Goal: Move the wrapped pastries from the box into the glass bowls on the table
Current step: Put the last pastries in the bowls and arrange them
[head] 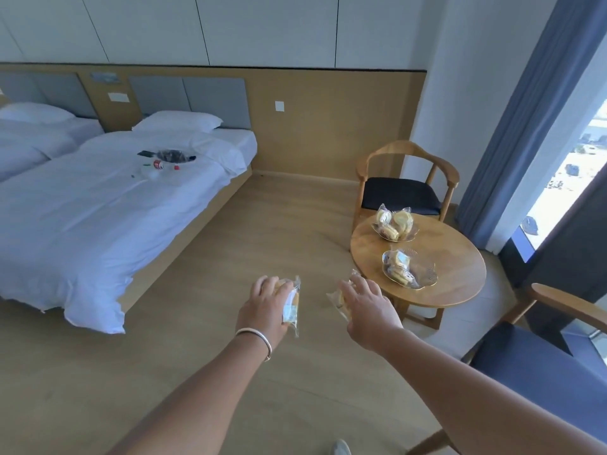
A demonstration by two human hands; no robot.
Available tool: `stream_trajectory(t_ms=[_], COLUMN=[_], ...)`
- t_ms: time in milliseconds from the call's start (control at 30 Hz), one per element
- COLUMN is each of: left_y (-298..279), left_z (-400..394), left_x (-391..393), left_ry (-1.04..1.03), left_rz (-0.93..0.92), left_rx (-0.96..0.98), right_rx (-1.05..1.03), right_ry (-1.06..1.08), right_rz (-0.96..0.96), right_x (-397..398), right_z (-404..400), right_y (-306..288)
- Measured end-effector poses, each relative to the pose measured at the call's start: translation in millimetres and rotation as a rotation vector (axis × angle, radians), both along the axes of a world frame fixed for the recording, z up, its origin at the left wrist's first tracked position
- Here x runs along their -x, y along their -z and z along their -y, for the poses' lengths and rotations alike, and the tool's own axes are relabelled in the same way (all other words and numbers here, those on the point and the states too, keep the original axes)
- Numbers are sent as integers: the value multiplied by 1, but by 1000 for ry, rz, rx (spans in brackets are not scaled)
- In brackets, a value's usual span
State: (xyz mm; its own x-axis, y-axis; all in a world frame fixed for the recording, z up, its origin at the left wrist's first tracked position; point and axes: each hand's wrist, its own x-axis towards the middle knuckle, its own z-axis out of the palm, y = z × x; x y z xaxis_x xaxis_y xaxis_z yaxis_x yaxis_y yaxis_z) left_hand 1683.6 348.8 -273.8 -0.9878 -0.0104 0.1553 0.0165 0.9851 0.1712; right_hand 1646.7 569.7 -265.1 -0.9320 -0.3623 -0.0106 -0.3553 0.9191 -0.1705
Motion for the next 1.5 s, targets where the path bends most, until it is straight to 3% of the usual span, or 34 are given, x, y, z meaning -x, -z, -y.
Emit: stream_trajectory(t_ms=[467,867,1500], left_y=[1,4,30], left_z=[20,37,123], left_x=[228,374,707], left_ry=[-59,0,283], left_rz=[10,36,107], left_rx=[41,44,-1], right_rx=[10,-8,-2], right_ry=[-26,34,281], right_rz=[-1,32,147], right_x=[238,379,629], right_z=[12,23,109], right_y=[6,12,34])
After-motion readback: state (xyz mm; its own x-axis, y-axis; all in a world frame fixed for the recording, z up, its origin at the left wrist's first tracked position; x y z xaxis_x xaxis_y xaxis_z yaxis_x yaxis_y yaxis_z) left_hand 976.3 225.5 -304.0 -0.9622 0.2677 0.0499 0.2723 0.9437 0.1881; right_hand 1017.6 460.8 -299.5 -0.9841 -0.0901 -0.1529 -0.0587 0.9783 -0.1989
